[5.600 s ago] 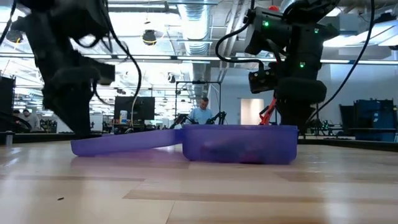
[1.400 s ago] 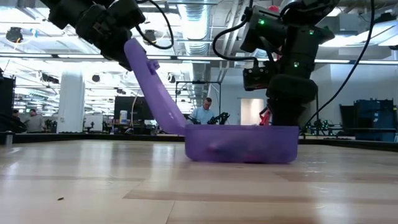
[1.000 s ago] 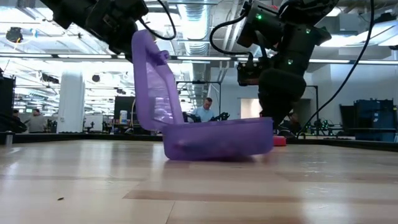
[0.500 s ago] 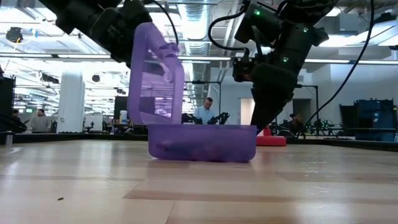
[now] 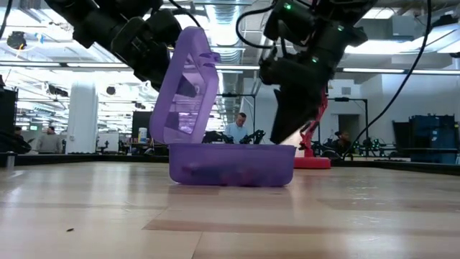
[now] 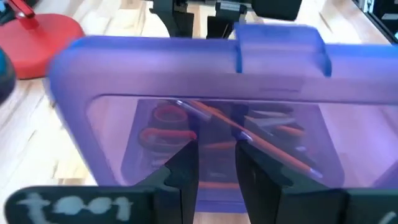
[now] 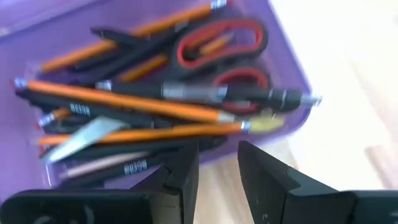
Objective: Pick & place school supplies into a supply box
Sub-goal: Close the purple supply box, then return to Home Position
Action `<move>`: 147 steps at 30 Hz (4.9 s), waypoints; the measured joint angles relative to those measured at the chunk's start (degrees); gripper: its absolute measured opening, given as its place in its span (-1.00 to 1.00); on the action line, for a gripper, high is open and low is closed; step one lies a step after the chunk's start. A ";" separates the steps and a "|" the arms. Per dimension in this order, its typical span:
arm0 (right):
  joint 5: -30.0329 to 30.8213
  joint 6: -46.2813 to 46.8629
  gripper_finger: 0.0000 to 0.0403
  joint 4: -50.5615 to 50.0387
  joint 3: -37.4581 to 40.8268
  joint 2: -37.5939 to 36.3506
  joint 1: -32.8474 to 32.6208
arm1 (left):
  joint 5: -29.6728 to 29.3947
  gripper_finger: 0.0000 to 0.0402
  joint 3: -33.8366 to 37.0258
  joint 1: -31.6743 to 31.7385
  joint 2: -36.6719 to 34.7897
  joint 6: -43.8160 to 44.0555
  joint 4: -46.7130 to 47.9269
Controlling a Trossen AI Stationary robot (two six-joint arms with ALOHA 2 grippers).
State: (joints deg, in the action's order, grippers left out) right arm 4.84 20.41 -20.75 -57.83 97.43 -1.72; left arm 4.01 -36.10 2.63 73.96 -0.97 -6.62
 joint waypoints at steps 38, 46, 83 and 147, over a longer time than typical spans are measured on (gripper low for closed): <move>-5.39 -5.00 -0.47 6.15 -1.70 5.11 -0.07 | -0.37 -0.54 -0.04 1.05 -0.07 -0.17 0.66; -1.53 -2.96 -0.47 5.94 -2.97 1.99 -0.80 | -0.19 -0.54 -0.07 1.68 -0.07 -0.20 0.68; 6.08 2.66 -0.47 -19.17 -2.85 -16.55 0.25 | 7.56 -0.54 -5.48 0.41 10.23 -1.17 -3.97; 9.81 12.57 -0.47 -12.07 -3.62 -49.28 -4.69 | -15.42 -0.54 -18.16 1.33 -33.55 14.63 30.40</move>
State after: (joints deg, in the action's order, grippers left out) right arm 14.65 32.98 -32.82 -61.45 48.15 -6.41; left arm -11.41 -54.26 3.96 40.41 13.66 23.79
